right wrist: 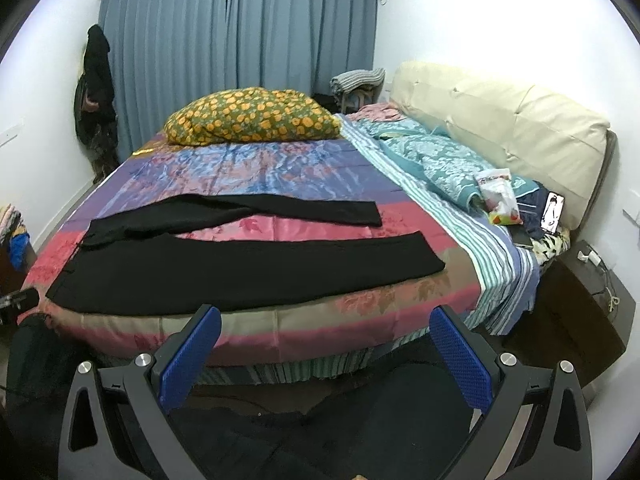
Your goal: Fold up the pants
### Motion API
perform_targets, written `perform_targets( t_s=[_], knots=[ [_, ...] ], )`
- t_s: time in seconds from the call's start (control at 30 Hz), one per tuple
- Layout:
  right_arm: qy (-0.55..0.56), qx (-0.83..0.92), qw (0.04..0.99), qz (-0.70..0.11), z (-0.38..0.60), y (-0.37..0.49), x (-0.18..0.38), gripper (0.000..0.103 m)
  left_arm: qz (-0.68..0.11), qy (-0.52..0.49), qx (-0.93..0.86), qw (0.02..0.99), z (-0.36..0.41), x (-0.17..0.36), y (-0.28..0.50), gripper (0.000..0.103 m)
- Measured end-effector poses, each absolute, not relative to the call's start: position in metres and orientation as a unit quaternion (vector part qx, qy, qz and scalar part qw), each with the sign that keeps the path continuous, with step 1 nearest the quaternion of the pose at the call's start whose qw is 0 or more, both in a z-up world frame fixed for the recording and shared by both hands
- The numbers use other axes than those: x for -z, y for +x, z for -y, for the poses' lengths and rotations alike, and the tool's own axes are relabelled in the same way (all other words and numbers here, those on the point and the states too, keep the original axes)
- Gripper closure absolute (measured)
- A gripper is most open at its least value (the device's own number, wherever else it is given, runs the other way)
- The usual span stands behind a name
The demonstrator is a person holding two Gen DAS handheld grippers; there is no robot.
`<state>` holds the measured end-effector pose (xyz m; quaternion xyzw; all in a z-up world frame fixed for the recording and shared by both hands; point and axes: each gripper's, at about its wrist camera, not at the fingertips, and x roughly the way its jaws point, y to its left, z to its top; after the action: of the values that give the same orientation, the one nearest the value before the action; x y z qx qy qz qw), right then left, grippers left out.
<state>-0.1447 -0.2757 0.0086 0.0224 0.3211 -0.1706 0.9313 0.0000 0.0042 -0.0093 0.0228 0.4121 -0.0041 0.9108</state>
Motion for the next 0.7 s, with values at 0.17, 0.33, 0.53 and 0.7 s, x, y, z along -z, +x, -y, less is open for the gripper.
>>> perform_targets(
  t_s=[0.17, 0.33, 0.53, 0.7],
  knots=[
    [0.004, 0.184, 0.924, -0.334, 0.2715, -0.1412, -0.0067, 0.0, -0.403, 0.03, -0.005, 0.915, -0.0055, 0.0088, -0.0021, 0.001],
    [-0.001, 0.186, 0.924, -0.336, 0.2679, -0.1421, -0.0066, 0.0, -0.408, 0.034, -0.021, 0.912, -0.0088, 0.0132, 0.0011, 0.001],
    [-0.005, 0.188, 0.924, -0.334, 0.269, -0.1448, -0.0071, 0.0, -0.4, 0.047, -0.018, 0.915, -0.0056, 0.0116, -0.0024, 0.001],
    [-0.005, 0.185, 0.923, -0.338, 0.2696, -0.1446, -0.0075, 0.0, -0.404, 0.046, -0.021, 0.913, -0.0058, 0.0127, -0.0021, 0.001]
  ],
)
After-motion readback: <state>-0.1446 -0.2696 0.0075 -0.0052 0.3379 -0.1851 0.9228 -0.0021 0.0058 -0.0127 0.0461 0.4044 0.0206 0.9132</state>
